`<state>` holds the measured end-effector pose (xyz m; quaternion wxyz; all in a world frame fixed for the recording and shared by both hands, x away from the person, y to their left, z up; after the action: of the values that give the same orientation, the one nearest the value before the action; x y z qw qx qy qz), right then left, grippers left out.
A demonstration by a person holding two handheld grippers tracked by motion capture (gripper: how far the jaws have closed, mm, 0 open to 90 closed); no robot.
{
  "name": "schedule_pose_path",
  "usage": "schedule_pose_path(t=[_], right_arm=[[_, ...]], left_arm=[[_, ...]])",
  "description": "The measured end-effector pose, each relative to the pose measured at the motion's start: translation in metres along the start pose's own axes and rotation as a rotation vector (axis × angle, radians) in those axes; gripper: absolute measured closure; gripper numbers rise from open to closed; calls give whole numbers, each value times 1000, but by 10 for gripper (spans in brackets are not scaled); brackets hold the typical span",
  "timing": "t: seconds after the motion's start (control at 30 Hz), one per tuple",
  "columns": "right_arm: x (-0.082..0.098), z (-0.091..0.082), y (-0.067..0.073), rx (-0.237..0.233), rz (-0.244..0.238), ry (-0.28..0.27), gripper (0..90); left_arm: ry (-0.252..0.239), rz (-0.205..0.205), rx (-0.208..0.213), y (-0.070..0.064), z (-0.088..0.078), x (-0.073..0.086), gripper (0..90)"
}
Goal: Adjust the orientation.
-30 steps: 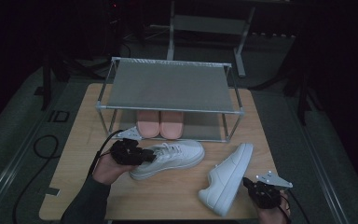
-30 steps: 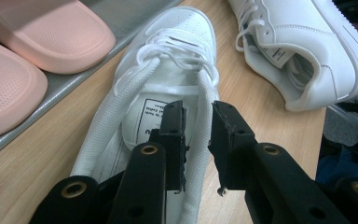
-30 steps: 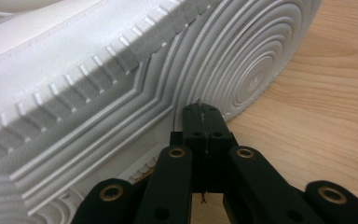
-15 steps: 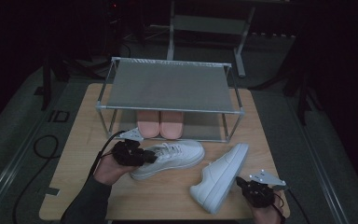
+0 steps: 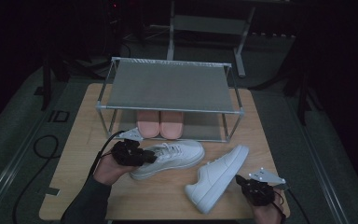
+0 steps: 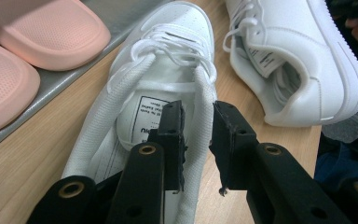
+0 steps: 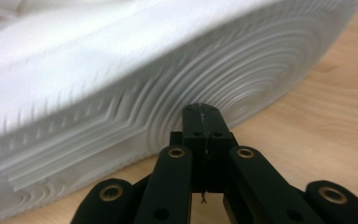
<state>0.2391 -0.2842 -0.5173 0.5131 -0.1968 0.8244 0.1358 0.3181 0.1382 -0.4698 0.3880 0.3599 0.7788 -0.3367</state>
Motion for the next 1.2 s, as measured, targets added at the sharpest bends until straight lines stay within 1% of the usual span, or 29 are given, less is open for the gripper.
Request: schedule_pose_path(t=[0.13,0.33,0.47,0.6,0.73,0.8,0.87,0.93,1.03,1.2], right_arm=[[-12,-5,-9,30,9,-37,900],[-40,-10,-19,81,3,-104,899],[-55,-7,-22,87,-9,-133,899],[-62,-1,-23,77,-6,-137,899],[-61,3,-24,73,-4,-124,899],[-56,5,-25,70,-1,-108,899],[-54,4,-25,69,5,-115,899],[-51,0,-27,69,14,-121,900],[-48,-4,-29,71,11,-123,900],[-40,-14,-34,74,25,-132,900]], left_arm=[[6,-1,4,0,1,1,731],[8,-2,5,0,2,1,724],[8,-4,7,0,2,1,723],[12,-6,9,1,2,2,721],[13,-11,7,1,2,2,717],[16,-11,8,2,2,3,711],[17,-11,8,2,3,3,711],[19,-14,12,1,4,3,711],[21,-15,12,1,3,3,709],[23,-16,13,1,3,3,706]])
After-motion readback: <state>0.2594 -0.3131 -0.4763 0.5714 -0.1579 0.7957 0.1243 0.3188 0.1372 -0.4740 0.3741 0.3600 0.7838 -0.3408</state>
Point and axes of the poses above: each handheld gripper's, and its own axes: z roughly forward along the jaws, x roughly out of its underside, y roughly to its left, the point moved 1 cm from there along z, roughly forward along the jaws, and after that the axes turned 14 degrees about -y, right-handed, at the moved point
